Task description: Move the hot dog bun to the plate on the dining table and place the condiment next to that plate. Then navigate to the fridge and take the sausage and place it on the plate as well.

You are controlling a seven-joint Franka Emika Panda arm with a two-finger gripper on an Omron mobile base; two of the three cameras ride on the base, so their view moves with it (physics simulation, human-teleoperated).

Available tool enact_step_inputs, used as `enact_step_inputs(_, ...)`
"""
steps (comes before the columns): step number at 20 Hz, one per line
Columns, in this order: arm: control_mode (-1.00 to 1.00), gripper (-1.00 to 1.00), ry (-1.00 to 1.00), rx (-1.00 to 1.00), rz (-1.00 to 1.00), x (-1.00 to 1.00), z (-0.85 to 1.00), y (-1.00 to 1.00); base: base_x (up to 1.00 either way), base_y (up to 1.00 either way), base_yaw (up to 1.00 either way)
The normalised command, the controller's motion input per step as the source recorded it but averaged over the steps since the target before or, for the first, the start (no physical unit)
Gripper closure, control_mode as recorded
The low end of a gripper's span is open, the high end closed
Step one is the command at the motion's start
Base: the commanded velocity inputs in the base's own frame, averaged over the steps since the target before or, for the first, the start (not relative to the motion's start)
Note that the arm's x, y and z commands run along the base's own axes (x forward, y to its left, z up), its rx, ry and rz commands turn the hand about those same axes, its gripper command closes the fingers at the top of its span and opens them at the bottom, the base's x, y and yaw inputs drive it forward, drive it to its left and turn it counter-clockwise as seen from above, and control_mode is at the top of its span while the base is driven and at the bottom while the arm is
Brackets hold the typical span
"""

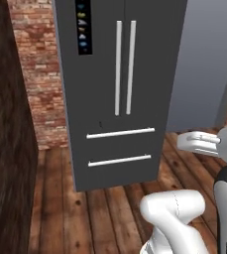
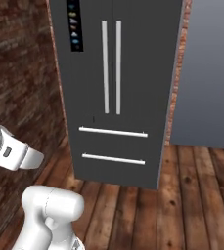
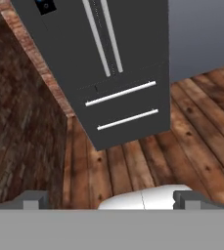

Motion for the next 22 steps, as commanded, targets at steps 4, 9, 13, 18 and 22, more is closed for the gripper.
enact_step_inputs(4, 1.00, -1.00, 0.00, 0.00, 0.00, 0.00, 0.00, 0.00, 0.65, -0.08, 0.00)
enact_step_inputs(9, 1.00, -1.00, 0.00, 0.00, 0.00, 0.00, 0.00, 0.00, 0.55, -0.20, 0.00)
enact_step_inputs(13, 1.00, -1.00, 0.00, 0.00, 0.00, 0.00, 0.00, 0.00, 0.50, -0.24, 0.00)
enact_step_inputs(18, 1.00, -1.00, 0.00, 0.00, 0.00, 0.00, 0.00, 0.00, 0.44, -0.39, 0.00)
enact_step_inputs(22, 1.00, -1.00, 0.00, 0.00, 0.00, 0.00, 0.00, 0.00, 0.55, -0.40, 0.00)
